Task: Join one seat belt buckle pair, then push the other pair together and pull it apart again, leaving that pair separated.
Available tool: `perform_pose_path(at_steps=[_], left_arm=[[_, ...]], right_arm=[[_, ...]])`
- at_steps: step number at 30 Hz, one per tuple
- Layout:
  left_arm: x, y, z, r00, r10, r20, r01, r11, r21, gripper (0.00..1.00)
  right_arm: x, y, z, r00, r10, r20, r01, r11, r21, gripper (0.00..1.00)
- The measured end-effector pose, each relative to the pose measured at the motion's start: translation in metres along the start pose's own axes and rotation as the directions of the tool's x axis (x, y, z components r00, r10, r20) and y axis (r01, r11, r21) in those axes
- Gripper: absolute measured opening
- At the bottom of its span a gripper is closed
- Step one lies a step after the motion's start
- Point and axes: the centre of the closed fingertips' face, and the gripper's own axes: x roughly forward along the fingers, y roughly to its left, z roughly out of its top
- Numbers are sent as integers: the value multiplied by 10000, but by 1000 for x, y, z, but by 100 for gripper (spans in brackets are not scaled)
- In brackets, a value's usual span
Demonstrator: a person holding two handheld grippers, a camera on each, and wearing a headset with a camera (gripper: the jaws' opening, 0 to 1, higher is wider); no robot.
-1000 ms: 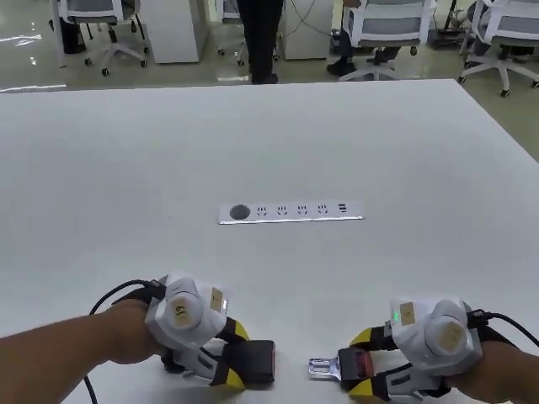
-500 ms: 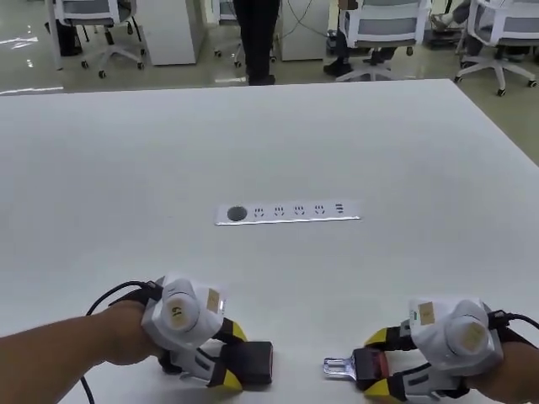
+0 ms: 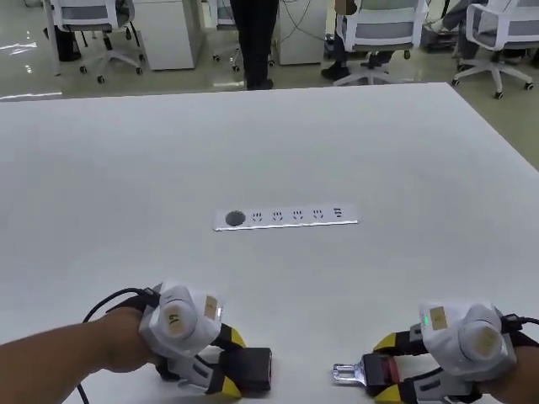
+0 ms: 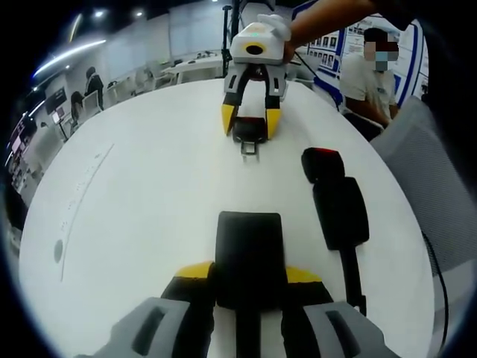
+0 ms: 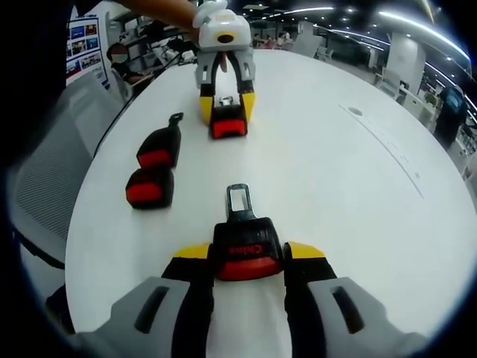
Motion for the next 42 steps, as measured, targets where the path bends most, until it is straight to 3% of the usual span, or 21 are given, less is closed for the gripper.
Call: perform_pose_path(at_steps=[12,14,15,16,19,21,24,26,29,31,34,36,37,39,40,41,42], left_arm=[[0,1,0,10000,39,-61,-39,10000,-5,35],[0,1,-1,10000,27,-65,-27,10000,26,36],[0,1,0,9999,135,-34,-136,9994,-312,37],[0,0,1,9999,138,23,-137,9985,-528,39],[-1,-5,1,10000,8,67,-2,9963,-857,51],[-5,-6,0,9999,89,91,-79,9943,-1060,58],[-12,3,5,9941,914,582,-801,9817,-1730,73],[-19,12,5,9833,1499,1033,-1211,9623,-2436,79],[-30,17,-2,9758,1955,978,-1576,9392,-3050,80],[-37,20,-2,9633,2397,1209,-1844,9181,-3509,83],[-47,21,0,9396,3125,1394,-2303,8789,-4177,85],[-54,20,1,9249,3551,1359,-2554,8450,-4698,87],[-60,20,3,9116,3836,1480,-2685,8280,-4923,89],[-66,20,3,8913,4238,1614,-2888,8048,-5186,91],[-72,19,5,8799,4467,1620,-3021,7891,-5349,92],[-76,18,6,8723,4600,1660,-3062,7783,-5482,93],[-79,15,6,8625,4766,1702,-3068,7599,-5731,95]], right_arm=[[-6,0,-1,10000,-65,-52,65,10000,-27,37],[-7,-3,-1,9997,-226,-86,227,9997,55,40],[-8,-8,-3,9982,-577,-187,583,9976,374,42],[-8,-11,-4,9967,-785,-189,794,9952,568,44],[-10,-10,-1,9967,-807,-14,806,9931,855,47],[-12,-15,2,9923,-1217,241,1189,9884,941,56],[-14,-21,-3,9851,-1719,83,1685,9732,1564,68],[-17,-24,2,9732,-2257,428,2143,9591,1849,71],[-25,-24,10,9493,-3065,695,2818,9280,2438,77],[-26,-24,15,9360,-3402,909,3021,9084,2891,80],[-28,-23,24,9199,-3741,1178,3200,8896,3260,80],[-34,-19,35,9031,-4112,1241,3517,8737,3361,81],[-36,-18,38,8982,-4199,1301,3574,8698,3401,82],[-43,-19,48,8679,-4730,1518,3962,8434,3629,82],[-45,-18,52,8600,-4829,1649,3989,8377,3730,83],[-49,-16,57,8443,-5041,1817,4066,8236,3955,84],[-50,-16,57,8398,-5113,1824,4104,8179,4033,86]])
